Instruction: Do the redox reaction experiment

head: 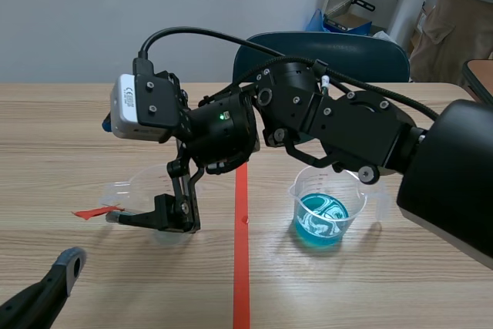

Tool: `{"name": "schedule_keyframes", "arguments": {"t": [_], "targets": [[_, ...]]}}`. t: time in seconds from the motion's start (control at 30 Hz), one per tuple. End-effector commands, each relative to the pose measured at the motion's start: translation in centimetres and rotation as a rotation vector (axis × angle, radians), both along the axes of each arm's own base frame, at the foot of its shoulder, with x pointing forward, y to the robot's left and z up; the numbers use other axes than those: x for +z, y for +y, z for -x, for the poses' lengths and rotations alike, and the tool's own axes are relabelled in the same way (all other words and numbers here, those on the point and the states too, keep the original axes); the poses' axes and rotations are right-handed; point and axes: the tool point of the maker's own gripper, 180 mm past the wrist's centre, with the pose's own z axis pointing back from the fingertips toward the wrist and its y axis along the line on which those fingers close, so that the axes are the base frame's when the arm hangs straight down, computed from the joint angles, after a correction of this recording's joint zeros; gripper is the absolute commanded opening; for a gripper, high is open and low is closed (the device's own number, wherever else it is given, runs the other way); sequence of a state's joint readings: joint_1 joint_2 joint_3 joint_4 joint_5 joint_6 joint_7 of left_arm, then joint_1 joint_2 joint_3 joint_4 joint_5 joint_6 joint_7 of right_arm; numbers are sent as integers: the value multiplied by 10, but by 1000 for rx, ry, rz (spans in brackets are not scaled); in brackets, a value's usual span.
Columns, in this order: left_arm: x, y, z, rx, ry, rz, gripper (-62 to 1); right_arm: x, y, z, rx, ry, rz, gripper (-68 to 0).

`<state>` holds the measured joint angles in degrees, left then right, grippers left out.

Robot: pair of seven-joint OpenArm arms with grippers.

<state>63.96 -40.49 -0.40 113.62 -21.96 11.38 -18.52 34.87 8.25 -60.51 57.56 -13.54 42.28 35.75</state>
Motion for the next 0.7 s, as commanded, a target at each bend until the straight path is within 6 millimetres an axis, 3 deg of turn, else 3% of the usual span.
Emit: {"name": "schedule_keyframes", "arguments": {"t": [0.0,0.67], "targets": [[8,-5,-2,-12,-25,18,4,12,5,-1,14,-3,-29,4],[8,-5,-2,-12,-25,18,4,13,8,0,16,-6,-29,4]]}}
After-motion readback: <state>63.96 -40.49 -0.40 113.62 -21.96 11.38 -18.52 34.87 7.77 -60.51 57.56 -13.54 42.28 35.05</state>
